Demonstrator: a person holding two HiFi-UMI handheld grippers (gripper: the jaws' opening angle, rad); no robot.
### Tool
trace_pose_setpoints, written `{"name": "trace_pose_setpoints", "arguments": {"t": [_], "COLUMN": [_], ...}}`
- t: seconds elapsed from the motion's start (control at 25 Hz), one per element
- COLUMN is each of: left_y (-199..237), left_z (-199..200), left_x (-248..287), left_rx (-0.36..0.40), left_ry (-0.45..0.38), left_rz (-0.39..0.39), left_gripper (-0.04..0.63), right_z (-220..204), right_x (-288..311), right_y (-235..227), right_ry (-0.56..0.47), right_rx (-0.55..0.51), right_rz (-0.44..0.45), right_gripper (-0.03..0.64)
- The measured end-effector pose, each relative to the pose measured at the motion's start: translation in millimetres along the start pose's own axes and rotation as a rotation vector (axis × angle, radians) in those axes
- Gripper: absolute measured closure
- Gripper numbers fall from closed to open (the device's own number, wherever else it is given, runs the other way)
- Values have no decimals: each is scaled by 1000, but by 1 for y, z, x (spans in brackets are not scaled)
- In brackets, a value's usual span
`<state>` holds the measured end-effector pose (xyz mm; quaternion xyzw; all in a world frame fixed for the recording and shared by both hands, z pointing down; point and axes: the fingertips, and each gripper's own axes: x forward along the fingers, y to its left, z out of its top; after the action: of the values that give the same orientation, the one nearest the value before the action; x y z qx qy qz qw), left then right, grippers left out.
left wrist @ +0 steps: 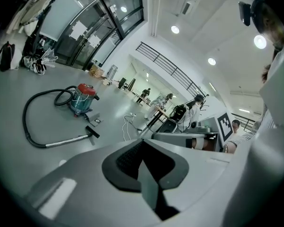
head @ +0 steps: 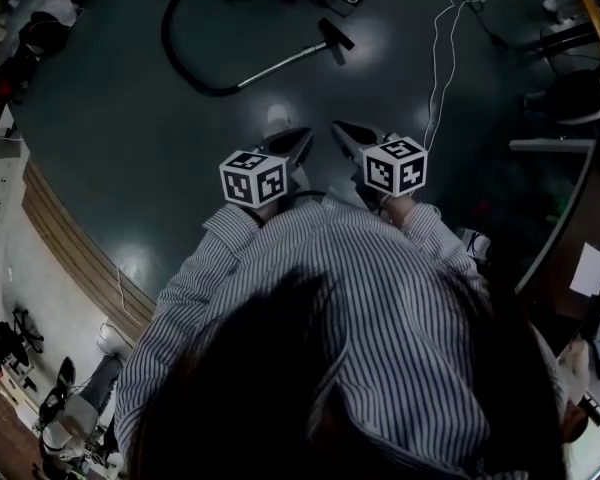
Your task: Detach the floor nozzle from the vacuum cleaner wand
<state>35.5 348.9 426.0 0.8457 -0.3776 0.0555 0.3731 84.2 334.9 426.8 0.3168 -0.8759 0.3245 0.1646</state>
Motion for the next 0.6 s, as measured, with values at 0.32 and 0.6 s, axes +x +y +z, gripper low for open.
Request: {"name": "trace_pose_setpoints", "arguments": {"t": [0.32,0.6], "left_y": [69,130], "left_z": [75,167], "left_x": [49,93], "left_rx": [-12,-14], "left_ry": [28,62], "left_rz": [-17,-93], "left_gripper": [589,589], "right_z": [74,157], "right_x": [63,134], "right_y": [-55,-96], "right_ry": [-19,-20], "right_rx": [36,61], "right_rz": [-54,-100], "right_gripper": [615,615]}}
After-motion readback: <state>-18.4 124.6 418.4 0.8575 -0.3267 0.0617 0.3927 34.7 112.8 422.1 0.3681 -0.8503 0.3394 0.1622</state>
